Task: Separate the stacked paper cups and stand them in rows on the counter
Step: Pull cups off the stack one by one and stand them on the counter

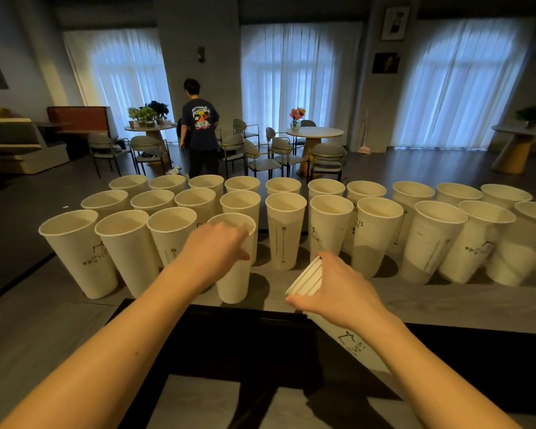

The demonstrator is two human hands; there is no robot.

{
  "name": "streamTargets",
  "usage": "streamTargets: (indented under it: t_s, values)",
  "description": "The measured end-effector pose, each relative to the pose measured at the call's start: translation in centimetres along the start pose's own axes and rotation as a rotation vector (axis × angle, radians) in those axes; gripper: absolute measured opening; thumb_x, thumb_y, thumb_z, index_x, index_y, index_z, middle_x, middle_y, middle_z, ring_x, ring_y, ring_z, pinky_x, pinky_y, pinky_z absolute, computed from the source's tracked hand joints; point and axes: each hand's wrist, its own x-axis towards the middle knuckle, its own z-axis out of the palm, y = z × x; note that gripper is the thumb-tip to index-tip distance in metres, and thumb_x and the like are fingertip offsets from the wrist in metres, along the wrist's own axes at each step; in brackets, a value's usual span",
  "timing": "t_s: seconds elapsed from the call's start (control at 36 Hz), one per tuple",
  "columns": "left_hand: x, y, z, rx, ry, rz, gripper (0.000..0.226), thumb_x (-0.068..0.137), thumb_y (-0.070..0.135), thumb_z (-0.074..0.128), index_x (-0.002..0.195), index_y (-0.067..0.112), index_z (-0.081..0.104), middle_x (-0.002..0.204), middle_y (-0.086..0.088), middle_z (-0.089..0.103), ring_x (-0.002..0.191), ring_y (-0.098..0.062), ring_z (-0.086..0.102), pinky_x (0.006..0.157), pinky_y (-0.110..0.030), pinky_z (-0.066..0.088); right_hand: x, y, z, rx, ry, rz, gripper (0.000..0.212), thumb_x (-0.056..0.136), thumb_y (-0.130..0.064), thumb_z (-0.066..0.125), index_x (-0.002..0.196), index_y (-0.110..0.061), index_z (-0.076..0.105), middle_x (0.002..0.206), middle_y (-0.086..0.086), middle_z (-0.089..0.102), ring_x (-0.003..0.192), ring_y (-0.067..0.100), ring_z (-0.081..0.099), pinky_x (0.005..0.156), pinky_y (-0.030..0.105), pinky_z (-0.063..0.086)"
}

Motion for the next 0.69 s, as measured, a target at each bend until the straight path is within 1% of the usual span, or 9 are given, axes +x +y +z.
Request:
streamTargets:
  t_s: [0.11, 0.22, 0.33, 0.36, 0.42, 0.47, 0.53, 0.61, 0.69]
  values:
    - [0.5, -0.1, 0.2, -0.016, -0.029, -0.014, 0.031, 0.089, 0.037, 0.066, 0.113, 0.019, 0.059, 0.108, -0.006, 0.067, 0.098, -0.024, 0.063, 0.075, -0.034, 0.053, -0.5, -0.2, -0.4, 0.024, 0.003, -0.004, 0.104, 0.067, -0.073, 0.075, 0.149, -0.029, 0.028, 0.142, -0.007, 0.047, 0.127, 0.018, 0.049, 0.095, 0.038, 0.051]
    - [0.7, -0.3, 0.1, -0.051, -0.033, -0.029, 0.047, 0.087, 0.037, 0.068, 0.128, 0.02, 0.053, 0.118, -0.006, 0.066, 0.105, -0.025, 0.062, 0.079, -0.036, 0.054, -0.9, -0.3, -0.8, 0.068, 0.021, -0.011, 0.103, 0.064, -0.075, 0.076, 0.145, -0.029, 0.031, 0.133, -0.009, 0.05, 0.118, 0.014, 0.05, 0.091, 0.037, 0.053]
    - [0.5, -0.4, -0.2, -0.154, -0.061, -0.099, 0.052, 0.084, 0.042, 0.07, 0.128, 0.021, 0.053, 0.122, -0.003, 0.065, 0.108, -0.022, 0.061, 0.083, -0.034, 0.052, -0.9, 0.0, -1.3, 0.112, -0.007, -0.002, 0.116, 0.058, -0.07, 0.083, 0.149, -0.027, 0.024, 0.139, -0.007, 0.046, 0.123, 0.015, 0.048, 0.099, 0.037, 0.049]
    - [0.4, -0.2, -0.5, -0.171, -0.017, -0.104, 0.055, 0.083, 0.044, 0.071, 0.129, 0.021, 0.052, 0.122, -0.002, 0.065, 0.11, -0.021, 0.06, 0.086, -0.035, 0.052, -0.9, 0.3, -1.6, 0.13, -0.009, -0.001, 0.116, 0.059, -0.067, 0.084, 0.148, -0.028, 0.021, 0.137, -0.006, 0.046, 0.121, 0.015, 0.049, 0.1, 0.038, 0.049]
    - [-0.1, 0.0, -1.0, -0.147, 0.195, -0.067, 0.059, 0.083, 0.047, 0.068, 0.133, 0.02, 0.05, 0.122, 0.0, 0.064, 0.113, -0.019, 0.056, 0.093, -0.035, 0.048, -0.9, 0.3, -1.7, 0.166, -0.015, -0.008, 0.111, 0.061, -0.061, 0.086, 0.144, -0.03, 0.02, 0.126, -0.007, 0.046, 0.114, 0.014, 0.05, 0.098, 0.037, 0.051]
    - [-0.7, 1.7, -1.7, -0.246, 0.388, -0.01, 0.049, 0.087, 0.045, 0.06, 0.129, 0.021, 0.053, 0.117, 0.005, 0.062, 0.11, -0.014, 0.054, 0.092, -0.03, 0.046, -1.0, 0.5, -1.9, 0.192, -0.008, -0.037, 0.102, 0.062, -0.06, 0.086, 0.137, -0.031, 0.023, 0.119, -0.009, 0.047, 0.108, 0.012, 0.052, 0.092, 0.034, 0.053]
    - [-1.3, 4.2, -2.6, -0.576, 0.245, 0.012, 0.036, 0.094, 0.042, 0.052, 0.125, 0.024, 0.055, 0.112, 0.011, 0.062, 0.105, -0.006, 0.056, 0.091, -0.027, 0.048, -1.1, 0.5, -2.0, 0.217, 0.012, -0.087, 0.094, 0.061, -0.062, 0.085, 0.129, -0.034, 0.027, 0.114, -0.014, 0.049, 0.104, 0.008, 0.053, 0.086, 0.03, 0.053]
    - [-1.5, 7.0, -3.0, -0.914, -0.205, 0.102, 0.033, 0.102, 0.039, 0.038, 0.112, 0.021, 0.064, 0.104, 0.006, 0.068, 0.095, -0.006, 0.062, 0.091, -0.036, 0.051, -0.9, 0.5, -2.1, 0.261, 0.069, -0.158, 0.086, 0.058, -0.07, 0.082, 0.124, -0.04, 0.035, 0.11, -0.016, 0.056, 0.097, 0.003, 0.057, 0.08, 0.031, 0.055]
    - [-1.5, 8.3, -3.2, -1.079, -0.323, 0.064, 0.031, 0.104, 0.029, 0.042, 0.104, 0.011, 0.068, 0.087, -0.002, 0.068, 0.075, -0.005, 0.059, 0.074, -0.029, 0.049, -0.8, 0.8, -2.6, 0.25, 0.092, -0.202, 0.095, 0.06, -0.076, 0.077, 0.137, -0.04, 0.035, 0.111, -0.016, 0.059, 0.097, 0.004, 0.058, 0.081, 0.036, 0.057]
